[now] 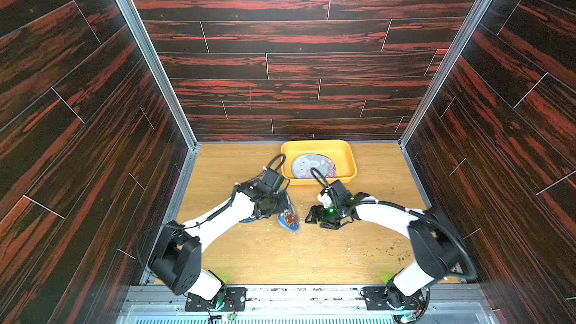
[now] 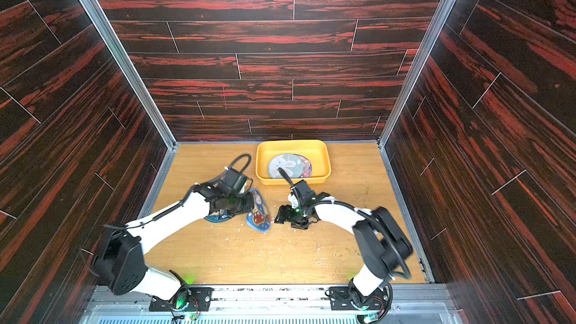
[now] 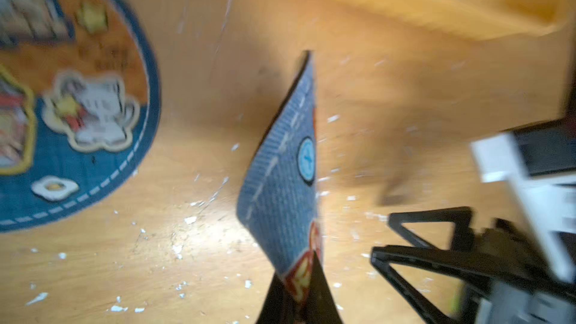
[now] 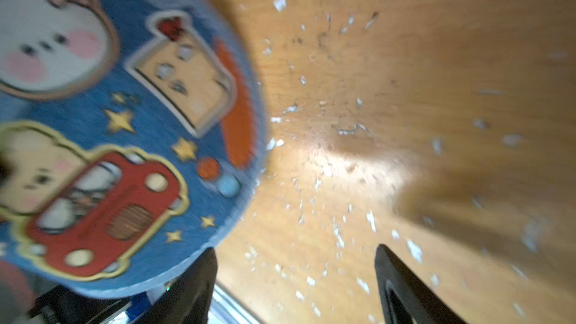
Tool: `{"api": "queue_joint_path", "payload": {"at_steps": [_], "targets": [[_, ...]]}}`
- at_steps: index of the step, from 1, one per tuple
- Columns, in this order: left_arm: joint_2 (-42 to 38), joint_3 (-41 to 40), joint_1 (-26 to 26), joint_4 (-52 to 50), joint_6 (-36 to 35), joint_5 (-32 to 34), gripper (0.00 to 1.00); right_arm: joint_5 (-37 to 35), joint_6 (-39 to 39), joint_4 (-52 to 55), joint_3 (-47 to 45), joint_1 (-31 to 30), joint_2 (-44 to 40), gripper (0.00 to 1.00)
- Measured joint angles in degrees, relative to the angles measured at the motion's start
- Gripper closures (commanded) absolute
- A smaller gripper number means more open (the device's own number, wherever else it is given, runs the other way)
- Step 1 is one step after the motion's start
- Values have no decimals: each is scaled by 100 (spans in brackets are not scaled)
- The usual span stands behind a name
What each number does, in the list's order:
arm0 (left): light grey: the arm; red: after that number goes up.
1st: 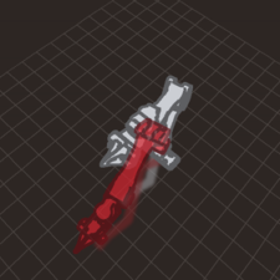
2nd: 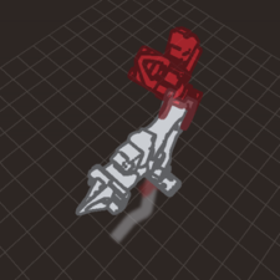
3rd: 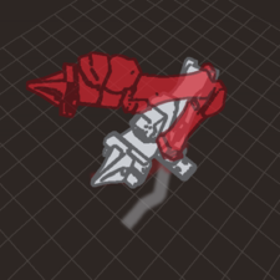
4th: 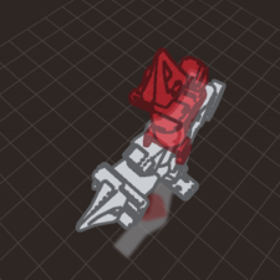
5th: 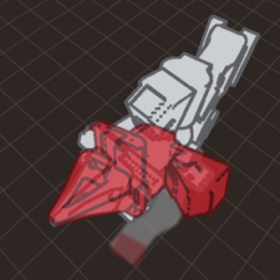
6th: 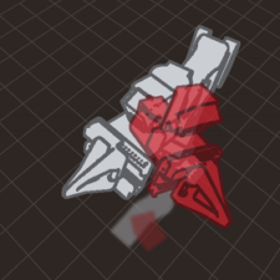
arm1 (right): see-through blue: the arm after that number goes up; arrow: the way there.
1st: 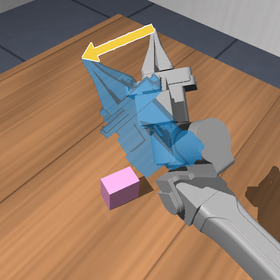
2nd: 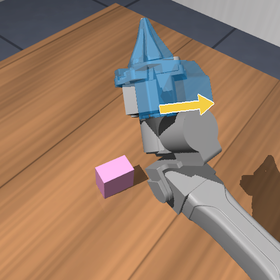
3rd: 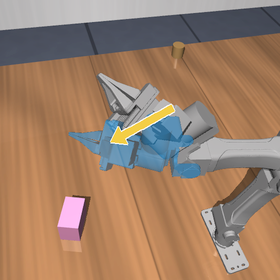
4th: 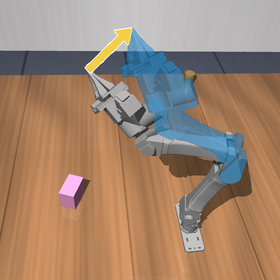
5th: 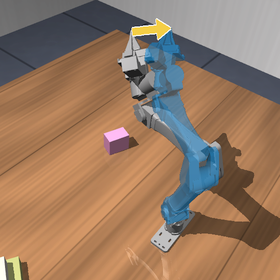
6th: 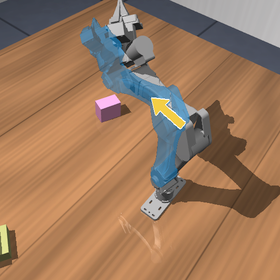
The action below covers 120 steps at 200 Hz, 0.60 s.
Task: Put the coasters into the storage box
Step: Pick up the coaster from the center of the board, then place the coaster in the storage box.
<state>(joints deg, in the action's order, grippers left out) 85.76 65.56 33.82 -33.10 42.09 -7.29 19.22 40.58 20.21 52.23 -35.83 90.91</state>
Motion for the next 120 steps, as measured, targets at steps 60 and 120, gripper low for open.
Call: {"api": "queue_joint_path", "payload": {"at_steps": [60, 120], "targets": [[-13, 1272, 0, -304, -273, -9, 100, 243, 87, 15, -330, 315, -787, 18], [892, 2522, 0, -157, -544, -24, 100, 356, 101, 46, -479, 555, -1316, 18]]}}
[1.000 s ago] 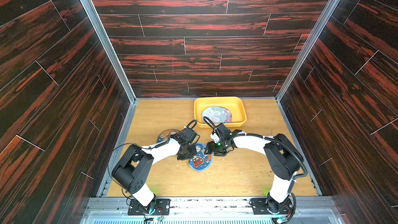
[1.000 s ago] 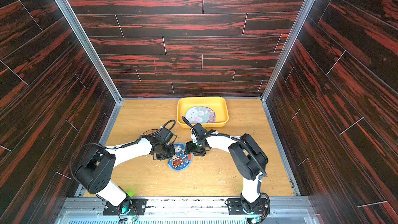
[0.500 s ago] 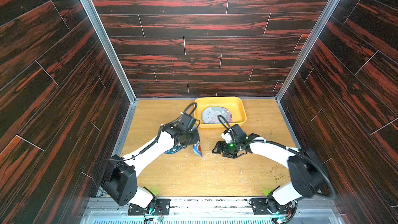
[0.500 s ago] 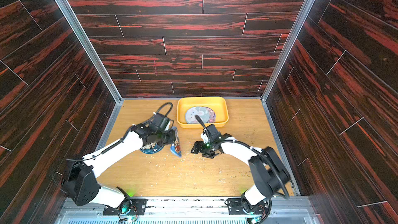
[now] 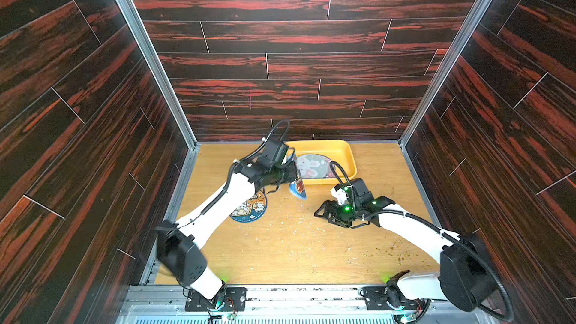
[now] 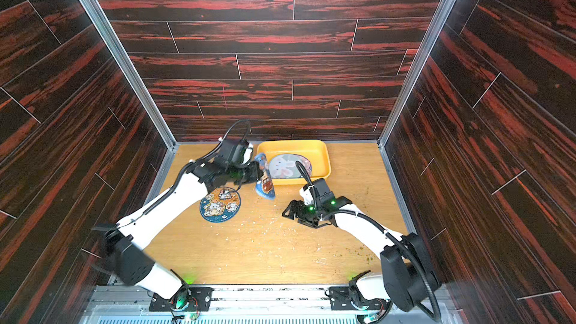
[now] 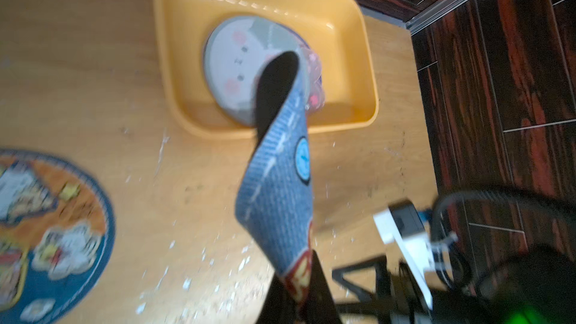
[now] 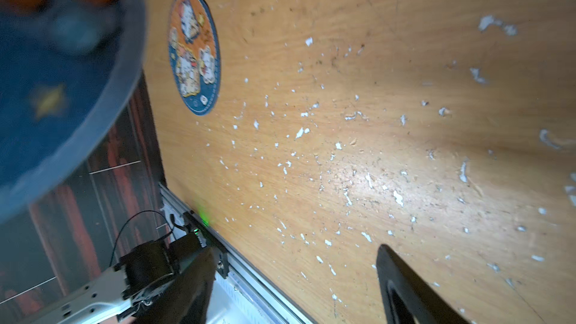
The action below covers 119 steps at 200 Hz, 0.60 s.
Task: Put the coasters into the storage box
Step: Place the coaster in the storage box.
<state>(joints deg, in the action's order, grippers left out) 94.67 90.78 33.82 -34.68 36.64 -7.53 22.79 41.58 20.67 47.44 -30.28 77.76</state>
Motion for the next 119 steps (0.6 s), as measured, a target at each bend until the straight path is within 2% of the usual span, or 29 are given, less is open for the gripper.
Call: {"api": "queue_joint_path", "payload": {"at_steps": [50, 119], "targets": [[1740, 1862, -20, 223, -330, -90, 100, 66, 24, 85, -26, 151, -225, 18], [4461, 5274, -151, 328, -398, -378, 100, 81, 39, 256, -136, 448, -431, 18]]}}
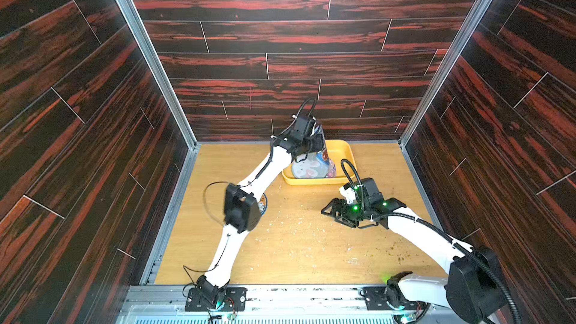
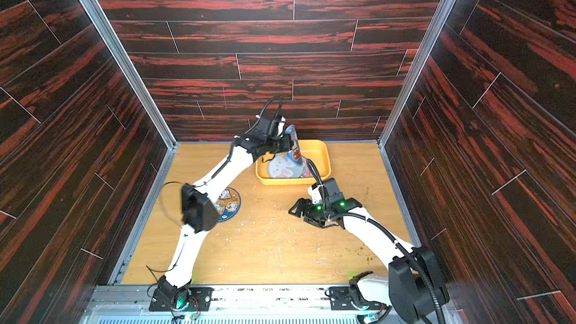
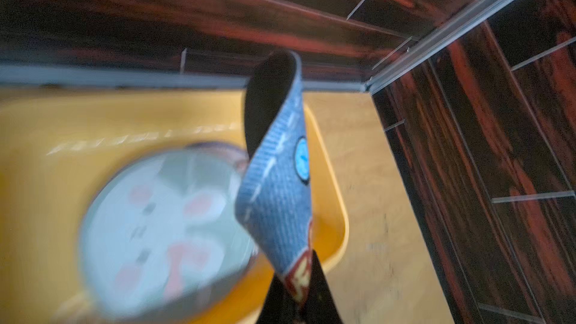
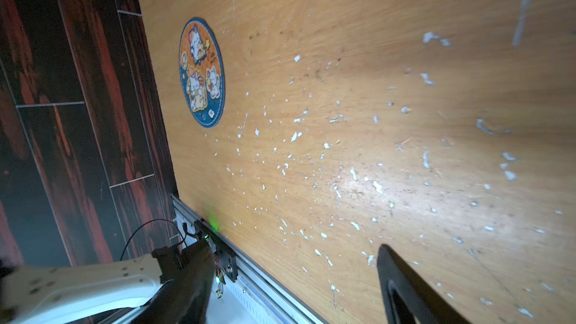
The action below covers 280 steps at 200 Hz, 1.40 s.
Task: Put the coasters into the storage box
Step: Place the coaster in the storage box.
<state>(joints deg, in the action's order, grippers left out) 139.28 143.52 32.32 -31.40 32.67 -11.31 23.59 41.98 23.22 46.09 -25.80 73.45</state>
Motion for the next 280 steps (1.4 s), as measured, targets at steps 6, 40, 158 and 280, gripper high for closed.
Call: {"api": "queue_joint_path", "payload": {"at_steps": [6, 40, 158, 280], "targets": [[184, 164, -13, 15, 15, -28, 100, 4, 0, 15, 0, 22, -17, 18], [826, 337, -109, -42, 122, -61, 100, 0, -2, 92, 0, 81, -61, 17], [675, -929, -343, -772, -13, 839, 46, 50, -28, 149, 2, 81, -61, 17], [-2446, -4662, -603, -286, -37, 927, 18, 188, -162, 140, 199, 81, 118, 17]]}}
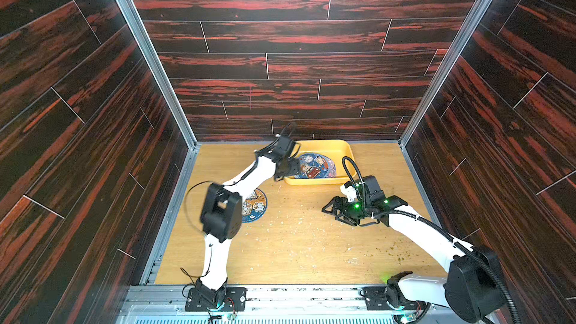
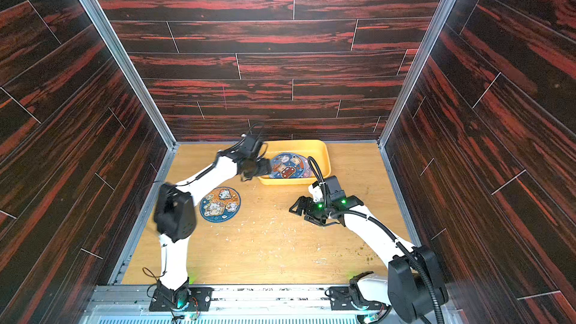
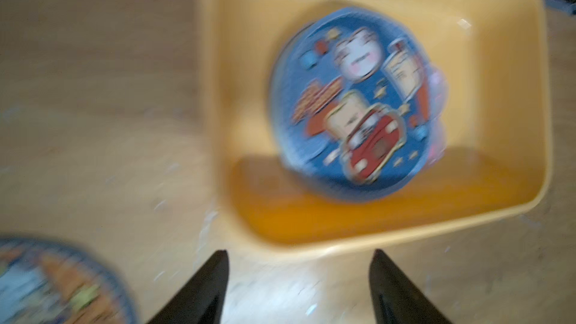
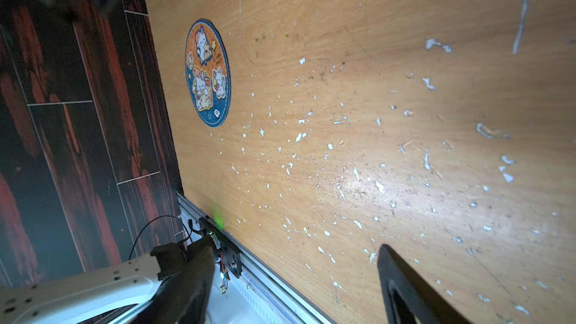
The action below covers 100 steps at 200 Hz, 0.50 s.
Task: Put the coasters into the storage box
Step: Place the coaster in the storage box, then pick up the coaster from the center of the board.
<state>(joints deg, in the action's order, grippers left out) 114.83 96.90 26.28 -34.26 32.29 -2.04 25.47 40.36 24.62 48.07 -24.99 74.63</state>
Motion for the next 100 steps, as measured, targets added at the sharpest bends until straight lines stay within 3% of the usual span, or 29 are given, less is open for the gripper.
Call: {"api": "queue_joint_path", "payload": {"at_steps": [50, 100], "targets": [[-1080, -1746, -920, 87, -11, 52, 9, 74, -79, 0, 142, 0, 125, 17], [-1303, -2380, -1679, 85, -125, 369, 2, 96, -127, 4, 223, 0, 166, 17]]}}
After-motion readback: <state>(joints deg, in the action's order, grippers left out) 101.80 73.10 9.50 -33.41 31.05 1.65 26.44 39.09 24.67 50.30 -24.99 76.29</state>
